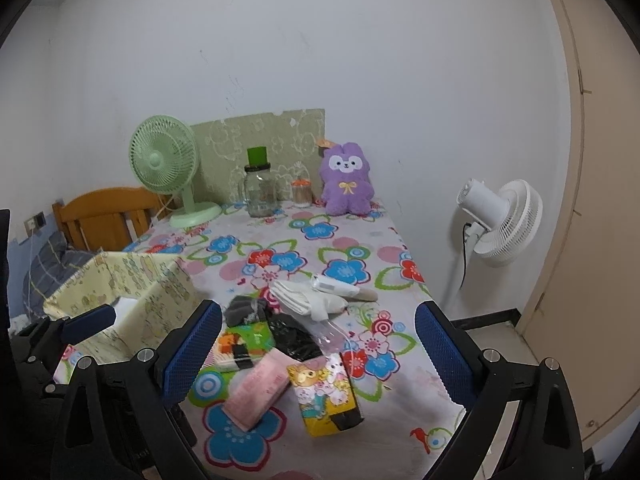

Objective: Organize soft objects
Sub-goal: 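Grasp the pink packet with the left tool while the right tool grasps the yellow cartoon tissue pack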

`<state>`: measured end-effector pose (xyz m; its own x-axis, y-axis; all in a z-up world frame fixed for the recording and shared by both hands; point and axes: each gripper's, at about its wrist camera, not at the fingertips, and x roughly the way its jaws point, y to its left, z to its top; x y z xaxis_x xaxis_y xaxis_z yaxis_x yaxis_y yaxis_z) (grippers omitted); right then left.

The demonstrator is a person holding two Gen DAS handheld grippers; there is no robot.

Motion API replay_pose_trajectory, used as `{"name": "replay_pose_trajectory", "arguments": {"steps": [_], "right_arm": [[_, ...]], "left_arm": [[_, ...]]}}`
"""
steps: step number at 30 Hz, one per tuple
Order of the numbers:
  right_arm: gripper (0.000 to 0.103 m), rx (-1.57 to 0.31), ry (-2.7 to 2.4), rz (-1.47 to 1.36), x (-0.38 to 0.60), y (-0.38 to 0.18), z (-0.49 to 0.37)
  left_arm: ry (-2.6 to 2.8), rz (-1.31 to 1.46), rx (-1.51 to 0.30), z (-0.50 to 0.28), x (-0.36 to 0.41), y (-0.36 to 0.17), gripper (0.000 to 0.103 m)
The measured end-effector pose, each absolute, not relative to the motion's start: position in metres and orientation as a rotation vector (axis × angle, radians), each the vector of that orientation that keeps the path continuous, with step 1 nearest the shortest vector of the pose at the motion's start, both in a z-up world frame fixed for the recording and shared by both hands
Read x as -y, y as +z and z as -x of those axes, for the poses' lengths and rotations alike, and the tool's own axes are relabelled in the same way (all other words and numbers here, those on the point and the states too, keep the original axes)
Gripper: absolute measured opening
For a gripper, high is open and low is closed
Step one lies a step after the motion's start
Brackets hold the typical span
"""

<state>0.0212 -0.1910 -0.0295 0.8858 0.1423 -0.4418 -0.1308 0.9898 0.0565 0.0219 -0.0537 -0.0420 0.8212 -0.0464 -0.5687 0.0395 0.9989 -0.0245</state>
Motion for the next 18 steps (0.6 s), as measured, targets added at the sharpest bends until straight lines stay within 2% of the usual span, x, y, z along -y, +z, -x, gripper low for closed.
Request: {"name": "replay_pose_trajectory", "arguments": {"steps": [18], "right_arm": [[0.095,-0.611,0.175,-0.067,0.206,-0.089,-0.054]], "left_arm": [[-0.073,-0.046,-0.706,-0.044,0.086,-0.093,0.094]]}}
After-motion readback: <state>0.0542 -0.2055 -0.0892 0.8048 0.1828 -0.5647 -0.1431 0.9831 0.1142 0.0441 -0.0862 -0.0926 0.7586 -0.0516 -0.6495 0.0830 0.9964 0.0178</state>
